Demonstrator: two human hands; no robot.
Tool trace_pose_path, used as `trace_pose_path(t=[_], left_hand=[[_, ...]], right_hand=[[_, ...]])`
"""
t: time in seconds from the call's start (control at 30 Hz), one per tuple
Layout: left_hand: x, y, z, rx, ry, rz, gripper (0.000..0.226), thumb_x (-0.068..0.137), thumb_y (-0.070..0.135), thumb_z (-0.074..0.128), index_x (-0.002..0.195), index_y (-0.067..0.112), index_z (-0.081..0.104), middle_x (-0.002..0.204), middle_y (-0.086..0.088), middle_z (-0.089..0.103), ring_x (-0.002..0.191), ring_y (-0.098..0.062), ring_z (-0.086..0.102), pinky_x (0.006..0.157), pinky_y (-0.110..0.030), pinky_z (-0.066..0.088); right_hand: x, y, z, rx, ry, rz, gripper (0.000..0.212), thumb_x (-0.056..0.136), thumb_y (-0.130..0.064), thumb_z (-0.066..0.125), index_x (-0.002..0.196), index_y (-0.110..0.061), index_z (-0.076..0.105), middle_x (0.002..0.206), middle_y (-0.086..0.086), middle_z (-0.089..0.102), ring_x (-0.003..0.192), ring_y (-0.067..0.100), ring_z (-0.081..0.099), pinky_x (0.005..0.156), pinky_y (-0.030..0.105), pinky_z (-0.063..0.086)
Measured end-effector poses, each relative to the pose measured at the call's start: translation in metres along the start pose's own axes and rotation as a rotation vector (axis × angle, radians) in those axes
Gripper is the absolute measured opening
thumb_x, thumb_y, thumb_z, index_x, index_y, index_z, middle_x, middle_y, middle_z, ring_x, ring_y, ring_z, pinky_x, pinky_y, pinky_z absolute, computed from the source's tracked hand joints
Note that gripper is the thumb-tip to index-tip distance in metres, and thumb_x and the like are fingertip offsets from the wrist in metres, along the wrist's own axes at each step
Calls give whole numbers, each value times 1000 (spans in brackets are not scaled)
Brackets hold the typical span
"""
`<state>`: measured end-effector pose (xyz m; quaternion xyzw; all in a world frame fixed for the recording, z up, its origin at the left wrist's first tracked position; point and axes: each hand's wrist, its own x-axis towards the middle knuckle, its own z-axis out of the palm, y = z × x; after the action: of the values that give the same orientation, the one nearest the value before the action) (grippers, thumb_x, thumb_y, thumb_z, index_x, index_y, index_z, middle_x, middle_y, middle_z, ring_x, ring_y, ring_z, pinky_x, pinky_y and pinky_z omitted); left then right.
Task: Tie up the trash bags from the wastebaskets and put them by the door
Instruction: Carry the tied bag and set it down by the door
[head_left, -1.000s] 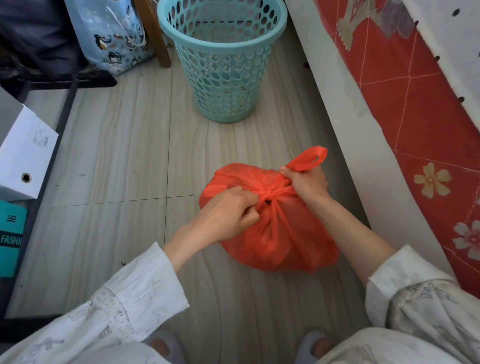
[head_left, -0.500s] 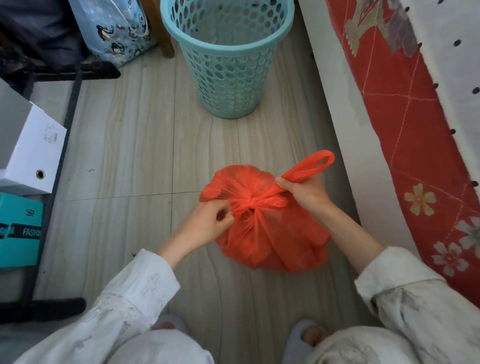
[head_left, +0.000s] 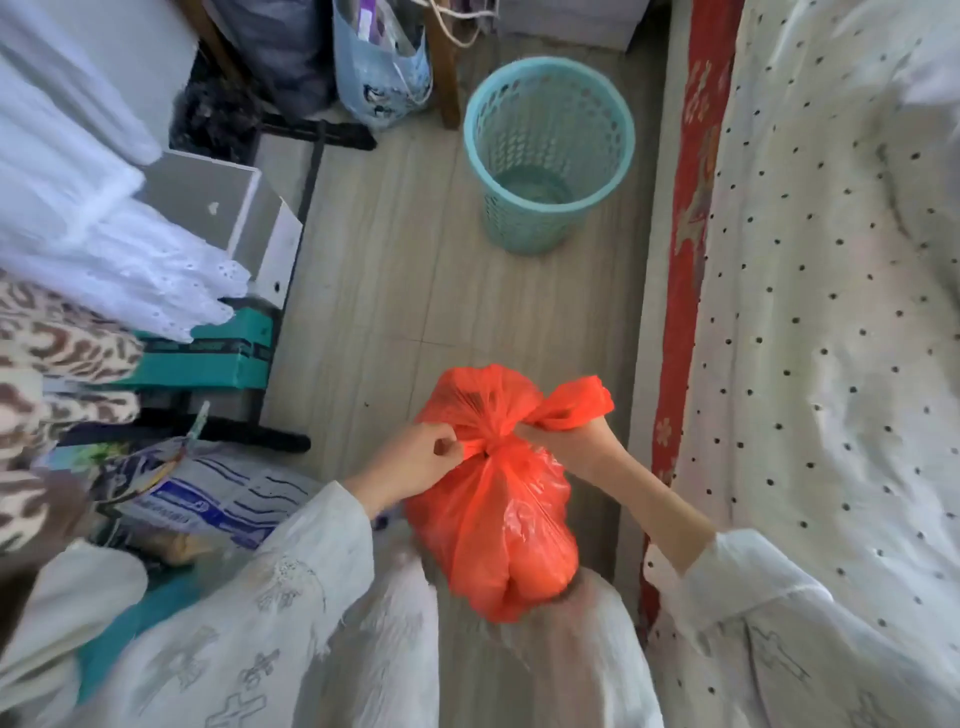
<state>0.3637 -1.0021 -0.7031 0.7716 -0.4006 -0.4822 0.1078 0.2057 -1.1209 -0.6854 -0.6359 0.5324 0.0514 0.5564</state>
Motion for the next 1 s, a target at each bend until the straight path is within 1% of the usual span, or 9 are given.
trace_pose_path(t=[0.13,0.23,0.33,0.43,0.57,0.7,0.83,0.9,1.0], left_hand=[[-101,30,-33,-130,100,-55,18,89,17,51,86,1,60,75,-9,59,72,-20,51,64,-24,31],[-166,42,-48,-197,181,-119,17,90,16,49,95,6,62,81,0,56,77,-13,49,69,-22,34],[-224,44,-46,-283,299,-202,12,90,19,47,87,20,59,83,1,58,80,-15,54,74,-27,41],[-282,54,-35,-478,425,-245,18,92,17,46,77,22,54,69,2,58,70,-21,56,70,-31,47],[-366,62,-9,-702,591,-312,21,89,24,49,69,33,50,63,7,56,58,-8,55,74,-32,48],[-452,58,26,-932,826,-396,16,79,37,49,72,23,52,62,7,53,50,5,53,67,-22,40],[-535,34,83,-1070,1015,-568,22,94,11,45,77,21,55,66,3,54,59,-6,53,67,-27,42],[-581,25,114,-1119,1123,-647,27,94,10,42,74,23,54,66,5,56,50,2,53,58,-17,41],[-652,13,161,-1195,1284,-711,30,92,8,42,73,27,54,69,7,58,49,6,54,54,-12,40]], right_hand=[[-88,-63,-10,63,-52,-97,23,77,-4,71,82,17,63,76,17,63,70,18,53,69,44,49],[-136,-95,-18,75,-130,-141,18,78,-2,70,78,15,63,74,14,60,61,17,50,67,40,45],[-172,-117,-21,27,-199,-200,8,77,0,70,76,3,63,73,16,59,66,20,50,66,41,43],[-206,-135,-19,-65,-252,-263,17,76,0,71,78,15,63,79,32,63,75,21,50,70,50,47],[-259,-151,2,-223,-358,-306,12,73,-4,75,76,5,67,89,31,68,78,21,55,81,55,49],[-312,-161,46,-467,-488,-421,33,72,-15,76,49,-22,55,64,19,66,69,19,57,74,51,51],[-379,-158,103,-620,-703,-505,37,74,-10,73,47,-25,54,48,-11,56,43,-8,51,66,35,47],[-415,-151,138,-738,-822,-566,29,71,-17,74,47,-23,59,54,-5,61,47,-4,56,71,40,52],[-479,-136,198,-879,-911,-691,22,70,-21,75,54,-25,61,63,0,65,71,23,64,81,47,54]])
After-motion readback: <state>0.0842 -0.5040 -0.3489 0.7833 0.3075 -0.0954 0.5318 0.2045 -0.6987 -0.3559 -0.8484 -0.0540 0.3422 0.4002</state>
